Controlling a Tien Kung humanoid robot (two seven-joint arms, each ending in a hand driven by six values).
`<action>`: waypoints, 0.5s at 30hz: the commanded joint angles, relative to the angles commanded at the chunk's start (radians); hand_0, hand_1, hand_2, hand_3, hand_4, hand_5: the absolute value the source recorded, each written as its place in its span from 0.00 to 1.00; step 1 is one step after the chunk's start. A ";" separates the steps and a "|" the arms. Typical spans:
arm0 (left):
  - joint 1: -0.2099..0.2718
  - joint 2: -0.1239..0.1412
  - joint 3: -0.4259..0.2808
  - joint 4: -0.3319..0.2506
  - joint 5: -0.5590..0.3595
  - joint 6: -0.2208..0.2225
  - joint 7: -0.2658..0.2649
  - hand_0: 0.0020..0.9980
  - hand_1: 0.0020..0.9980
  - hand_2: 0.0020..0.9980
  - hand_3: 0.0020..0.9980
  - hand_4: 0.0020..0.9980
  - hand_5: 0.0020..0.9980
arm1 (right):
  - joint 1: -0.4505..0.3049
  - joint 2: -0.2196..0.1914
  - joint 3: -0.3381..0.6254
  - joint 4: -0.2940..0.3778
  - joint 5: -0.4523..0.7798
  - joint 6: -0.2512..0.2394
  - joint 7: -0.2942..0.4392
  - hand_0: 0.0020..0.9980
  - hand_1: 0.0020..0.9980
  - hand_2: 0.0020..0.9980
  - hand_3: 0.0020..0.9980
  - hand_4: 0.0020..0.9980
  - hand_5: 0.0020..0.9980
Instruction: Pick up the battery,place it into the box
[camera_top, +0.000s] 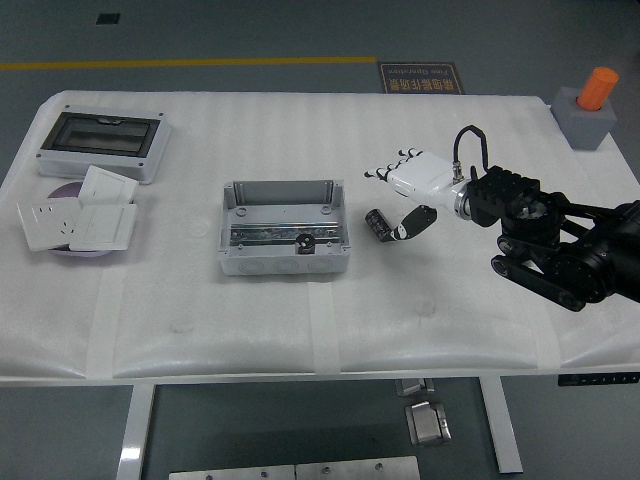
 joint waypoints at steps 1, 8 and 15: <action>-0.001 0.000 0.002 0.000 -0.001 0.000 -0.001 0.61 0.65 0.44 0.50 0.43 0.48 | -0.001 0.004 0.006 -0.006 -0.007 0.007 0.004 0.94 0.75 0.83 0.89 0.81 0.36; -0.009 0.003 0.019 0.000 -0.014 -0.001 -0.006 0.61 0.65 0.44 0.50 0.43 0.48 | -0.007 0.023 0.041 -0.035 -0.051 0.054 0.025 0.93 0.75 0.83 0.88 0.78 0.35; -0.013 0.006 0.024 0.000 -0.016 -0.002 -0.008 0.61 0.65 0.44 0.50 0.44 0.48 | -0.014 0.039 0.064 -0.044 -0.073 0.087 0.037 0.93 0.74 0.82 0.88 0.76 0.33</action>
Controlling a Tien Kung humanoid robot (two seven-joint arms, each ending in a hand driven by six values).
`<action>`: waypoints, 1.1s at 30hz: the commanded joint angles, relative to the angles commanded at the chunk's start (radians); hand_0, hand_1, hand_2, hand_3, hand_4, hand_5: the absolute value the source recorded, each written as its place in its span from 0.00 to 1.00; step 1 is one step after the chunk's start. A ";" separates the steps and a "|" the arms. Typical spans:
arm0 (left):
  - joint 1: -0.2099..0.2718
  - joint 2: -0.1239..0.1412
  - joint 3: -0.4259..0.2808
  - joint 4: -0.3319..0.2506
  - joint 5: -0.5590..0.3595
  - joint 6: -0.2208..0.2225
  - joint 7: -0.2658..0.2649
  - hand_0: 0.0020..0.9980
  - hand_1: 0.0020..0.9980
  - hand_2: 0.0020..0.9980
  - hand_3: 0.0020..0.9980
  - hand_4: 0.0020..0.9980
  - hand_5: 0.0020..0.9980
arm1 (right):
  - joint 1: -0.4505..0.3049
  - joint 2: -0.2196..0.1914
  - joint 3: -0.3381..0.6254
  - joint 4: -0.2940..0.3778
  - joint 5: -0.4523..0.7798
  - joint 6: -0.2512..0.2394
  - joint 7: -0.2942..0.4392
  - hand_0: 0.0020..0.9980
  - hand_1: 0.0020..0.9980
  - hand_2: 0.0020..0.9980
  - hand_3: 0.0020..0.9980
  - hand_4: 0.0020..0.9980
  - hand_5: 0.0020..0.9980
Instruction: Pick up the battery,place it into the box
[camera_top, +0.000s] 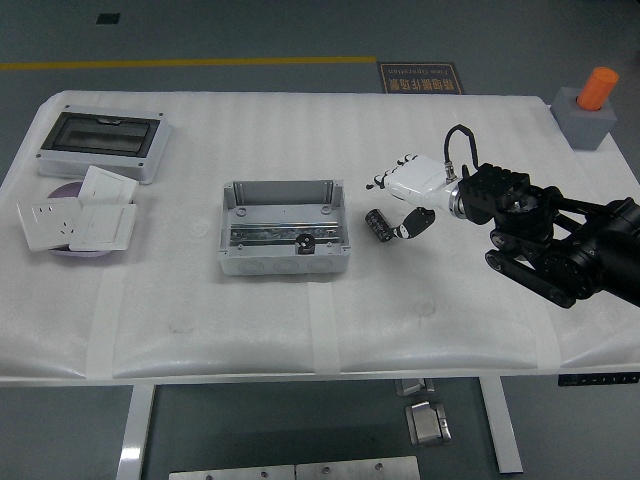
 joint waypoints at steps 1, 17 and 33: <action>0.000 0.000 0.002 0.000 -0.001 0.000 0.000 0.61 0.65 0.44 0.50 0.43 0.48 | -0.001 0.001 0.002 0.000 -0.002 0.004 0.001 0.93 0.74 0.82 0.88 0.75 0.32; -0.006 0.001 0.021 0.000 -0.016 0.000 -0.007 0.61 0.65 0.44 0.49 0.43 0.48 | -0.026 0.010 0.032 -0.007 -0.023 0.045 0.019 0.94 0.74 0.81 0.87 0.75 0.32; -0.004 -0.001 0.016 0.000 -0.010 0.001 -0.010 0.61 0.65 0.43 0.49 0.43 0.48 | -0.037 0.045 0.029 -0.062 0.008 0.013 0.010 0.93 0.74 0.81 0.86 0.74 0.31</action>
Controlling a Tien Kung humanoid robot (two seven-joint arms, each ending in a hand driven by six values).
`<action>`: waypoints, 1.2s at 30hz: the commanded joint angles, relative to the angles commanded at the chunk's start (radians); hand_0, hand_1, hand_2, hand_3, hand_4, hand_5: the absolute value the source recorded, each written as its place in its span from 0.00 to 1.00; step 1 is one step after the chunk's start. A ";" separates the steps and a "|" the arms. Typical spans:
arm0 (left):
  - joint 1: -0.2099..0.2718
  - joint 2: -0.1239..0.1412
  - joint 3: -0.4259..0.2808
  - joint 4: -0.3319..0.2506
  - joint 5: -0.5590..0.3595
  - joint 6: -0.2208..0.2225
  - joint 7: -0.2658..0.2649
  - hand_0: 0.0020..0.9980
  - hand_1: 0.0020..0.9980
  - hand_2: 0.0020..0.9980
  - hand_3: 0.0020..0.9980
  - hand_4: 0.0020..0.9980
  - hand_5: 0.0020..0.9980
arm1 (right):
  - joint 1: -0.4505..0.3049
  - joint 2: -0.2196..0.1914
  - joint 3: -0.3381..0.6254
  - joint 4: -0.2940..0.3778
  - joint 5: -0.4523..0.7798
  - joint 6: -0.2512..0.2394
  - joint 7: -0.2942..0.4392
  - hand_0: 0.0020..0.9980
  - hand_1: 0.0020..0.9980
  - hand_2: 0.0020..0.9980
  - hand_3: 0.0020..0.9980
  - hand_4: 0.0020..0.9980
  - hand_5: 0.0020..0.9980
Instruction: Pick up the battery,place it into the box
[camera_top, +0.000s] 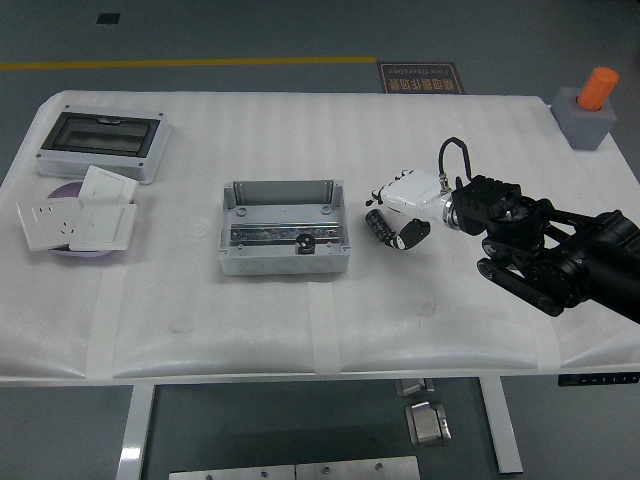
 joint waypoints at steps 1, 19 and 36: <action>0.000 0.000 0.003 0.000 -0.002 0.000 -0.001 0.61 0.65 0.43 0.49 0.43 0.48 | 0.000 0.002 0.001 -0.006 0.001 -0.001 0.000 0.93 0.74 0.81 0.86 0.74 0.31; 0.004 -0.001 0.002 0.000 -0.003 0.002 -0.005 0.61 0.65 0.43 0.49 0.43 0.48 | -0.019 0.018 0.013 -0.030 0.010 -0.024 0.006 0.91 0.71 0.76 0.75 0.65 0.30; 0.019 -0.009 -0.030 0.000 0.018 0.003 0.004 0.61 0.65 0.43 0.49 0.43 0.48 | -0.007 -0.039 -0.097 0.022 0.142 -0.175 -0.047 0.82 0.64 0.65 0.67 0.35 0.17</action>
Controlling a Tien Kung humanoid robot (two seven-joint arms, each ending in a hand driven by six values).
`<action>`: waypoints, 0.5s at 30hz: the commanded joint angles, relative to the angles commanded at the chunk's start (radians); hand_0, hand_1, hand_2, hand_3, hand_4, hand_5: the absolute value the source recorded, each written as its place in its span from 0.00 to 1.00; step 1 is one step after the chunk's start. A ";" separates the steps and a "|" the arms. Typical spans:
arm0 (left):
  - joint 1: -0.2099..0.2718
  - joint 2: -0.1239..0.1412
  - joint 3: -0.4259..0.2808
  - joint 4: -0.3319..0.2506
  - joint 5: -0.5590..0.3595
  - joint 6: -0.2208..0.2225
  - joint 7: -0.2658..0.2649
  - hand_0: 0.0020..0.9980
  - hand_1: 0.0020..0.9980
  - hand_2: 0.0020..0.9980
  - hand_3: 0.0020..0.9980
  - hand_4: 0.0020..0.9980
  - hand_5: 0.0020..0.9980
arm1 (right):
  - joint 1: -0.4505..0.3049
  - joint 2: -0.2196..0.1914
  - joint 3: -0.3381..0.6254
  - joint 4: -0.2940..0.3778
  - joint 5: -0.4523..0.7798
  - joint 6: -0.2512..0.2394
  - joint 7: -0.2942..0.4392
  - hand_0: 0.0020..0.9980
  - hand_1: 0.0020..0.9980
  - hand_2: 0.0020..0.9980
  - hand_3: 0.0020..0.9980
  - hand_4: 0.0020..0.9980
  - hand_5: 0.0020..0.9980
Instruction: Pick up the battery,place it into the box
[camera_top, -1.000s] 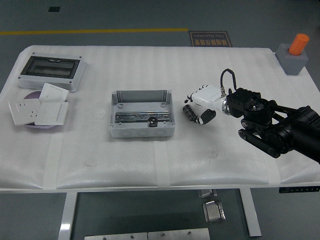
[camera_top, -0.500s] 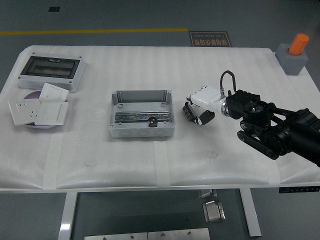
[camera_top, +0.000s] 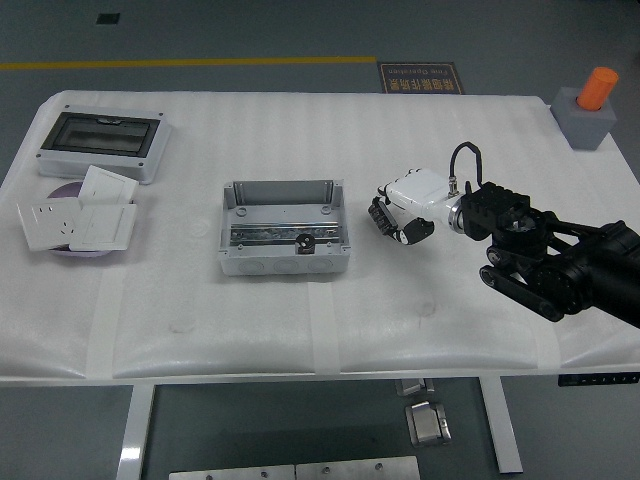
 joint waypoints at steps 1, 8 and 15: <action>0.002 0.000 -0.006 0.000 0.004 0.000 0.002 0.61 0.65 0.43 0.49 0.43 0.48 | 0.001 -0.012 -0.023 0.016 0.023 -0.027 -0.012 0.82 0.64 0.65 0.67 0.35 0.17; 0.011 -0.002 -0.035 0.000 0.027 -0.003 0.013 0.61 0.65 0.43 0.49 0.43 0.48 | -0.027 -0.063 0.037 0.150 0.049 -0.160 -0.064 0.82 0.64 0.65 0.67 0.36 0.17; 0.012 -0.003 -0.035 0.000 0.024 -0.005 0.019 0.61 0.65 0.43 0.49 0.43 0.48 | -0.091 -0.020 0.191 0.294 0.026 -0.189 -0.082 0.82 0.64 0.64 0.67 0.37 0.18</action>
